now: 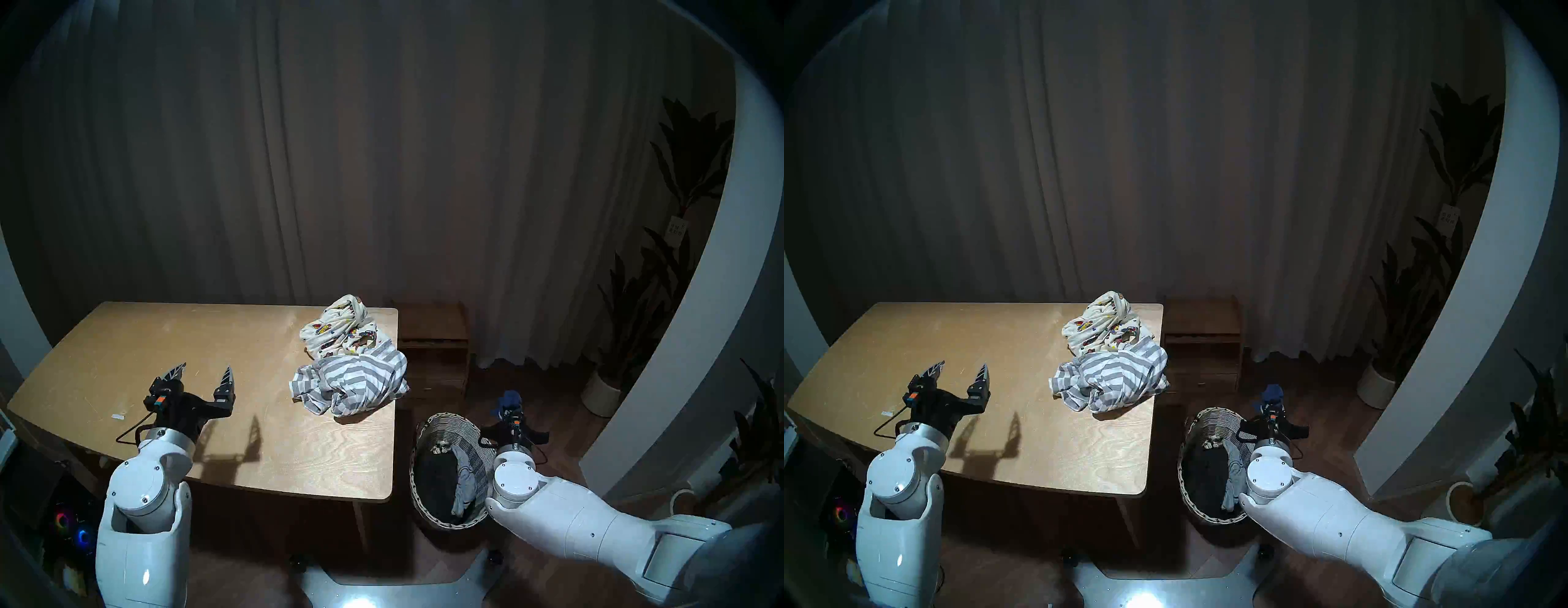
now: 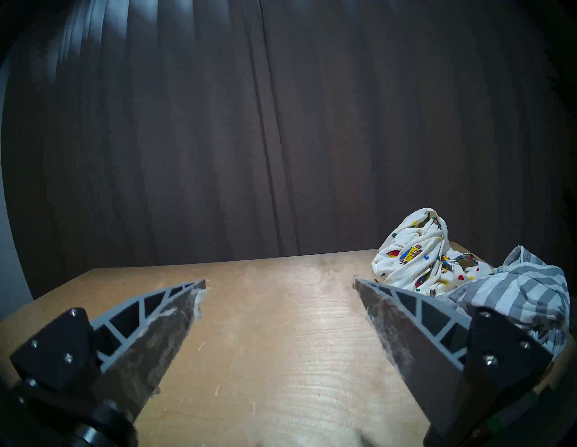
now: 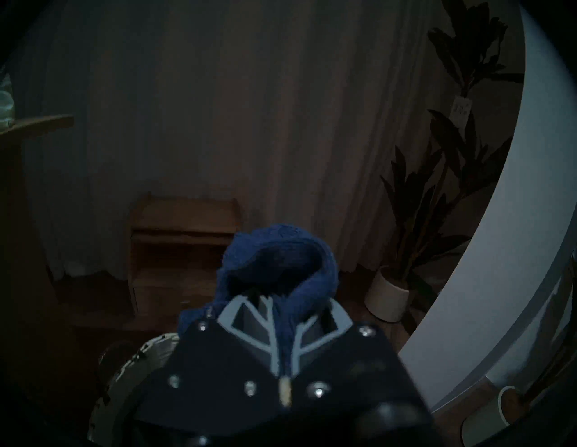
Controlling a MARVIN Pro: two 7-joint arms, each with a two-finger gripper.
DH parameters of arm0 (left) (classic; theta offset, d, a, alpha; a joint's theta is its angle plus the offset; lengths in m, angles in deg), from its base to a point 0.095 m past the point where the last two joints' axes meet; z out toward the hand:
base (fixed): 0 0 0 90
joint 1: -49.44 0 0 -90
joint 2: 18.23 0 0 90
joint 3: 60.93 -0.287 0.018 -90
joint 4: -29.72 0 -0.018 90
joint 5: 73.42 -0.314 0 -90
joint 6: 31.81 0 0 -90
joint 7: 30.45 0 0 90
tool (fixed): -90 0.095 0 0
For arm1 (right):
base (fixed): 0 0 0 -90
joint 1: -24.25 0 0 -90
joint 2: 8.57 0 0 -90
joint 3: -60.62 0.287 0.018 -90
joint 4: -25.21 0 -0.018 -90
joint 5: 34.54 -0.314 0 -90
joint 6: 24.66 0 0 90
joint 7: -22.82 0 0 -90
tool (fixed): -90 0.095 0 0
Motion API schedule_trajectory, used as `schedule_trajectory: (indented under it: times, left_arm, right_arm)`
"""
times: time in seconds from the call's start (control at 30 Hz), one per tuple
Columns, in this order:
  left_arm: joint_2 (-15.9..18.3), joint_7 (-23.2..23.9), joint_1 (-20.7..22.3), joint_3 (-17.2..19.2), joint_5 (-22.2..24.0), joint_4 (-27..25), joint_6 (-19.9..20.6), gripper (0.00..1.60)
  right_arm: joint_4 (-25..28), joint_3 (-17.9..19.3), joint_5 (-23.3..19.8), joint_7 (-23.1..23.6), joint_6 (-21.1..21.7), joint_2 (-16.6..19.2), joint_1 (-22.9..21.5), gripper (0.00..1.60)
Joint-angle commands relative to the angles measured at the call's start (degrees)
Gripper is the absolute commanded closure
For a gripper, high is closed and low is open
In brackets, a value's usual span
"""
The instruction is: Toss clothes into the laundry hamper
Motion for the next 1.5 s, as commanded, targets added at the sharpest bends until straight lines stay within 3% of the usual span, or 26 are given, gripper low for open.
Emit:
schedule_trajectory:
  times: [0.0,0.23,0.53,0.57,0.6,0.63,0.83,0.97,1.03,1.1,1.13,1.47]
  left_arm:
    - [1.1,-0.9,3.0,-0.1,-1.0,-0.3,0.9,0.0]
    - [1.2,-1.9,3.2,0.1,-1.5,-0.2,2.1,0.0]
    - [1.2,-2.6,3.0,0.6,-1.9,-0.2,3.1,0.0]
    - [1.2,-2.7,3.0,0.6,-2.0,-0.2,3.2,0.0]
    - [1.2,-2.8,3.0,0.7,-2.0,-0.3,3.2,0.0]
    - [1.2,-2.9,3.0,0.8,-2.1,-0.4,3.3,0.0]
    - [0.9,-3.3,2.4,1.1,-2.3,-0.9,3.3,0.0]
    - [0.6,-3.6,1.5,1.4,-2.3,-1.7,3.2,0.0]
    - [2.2,-2.7,2.2,0.6,-3.3,-1.4,3.1,0.0]
    - [2.9,-2.4,3.0,0.3,-3.7,-1.1,3.2,0.0]
    - [5.0,-1.4,5.5,-0.5,-4.4,-0.1,3.8,0.0]
    - [11.4,4.0,11.2,-3.1,-6.6,-0.2,4.6,0.0]
  right_arm:
    - [-7.4,-1.2,-1.0,5.6,2.6,-5.3,-4.7,1.6]
    - [-15.9,-2.2,-1.6,10.1,5.8,-10.5,-9.6,1.6]
    - [-20.6,-1.9,-2.2,12.7,8.8,-14.1,-13.6,1.6]
    - [-21.2,-2.0,-2.4,12.9,9.2,-14.5,-14.3,1.4]
    - [-22.3,-2.4,-2.5,13.4,9.9,-15.2,-15.3,0.9]
    - [-23.5,-2.3,-2.5,13.9,10.4,-16.0,-16.1,0.0]
    - [-27.5,-1.8,-2.9,15.7,10.6,-17.6,-17.4,0.0]
    - [-32.2,-1.0,-3.5,18.3,7.6,-17.5,-16.9,0.0]
    - [-34.4,0.6,-4.8,20.2,3.9,-16.2,-15.4,0.0]
    - [-34.8,1.2,-5.3,20.6,3.2,-15.7,-15.0,0.0]
    - [-34.6,2.3,-6.3,20.5,1.7,-14.1,-13.8,0.0]
    - [-35.4,3.5,-7.4,19.4,-1.8,-10.9,-9.4,0.0]
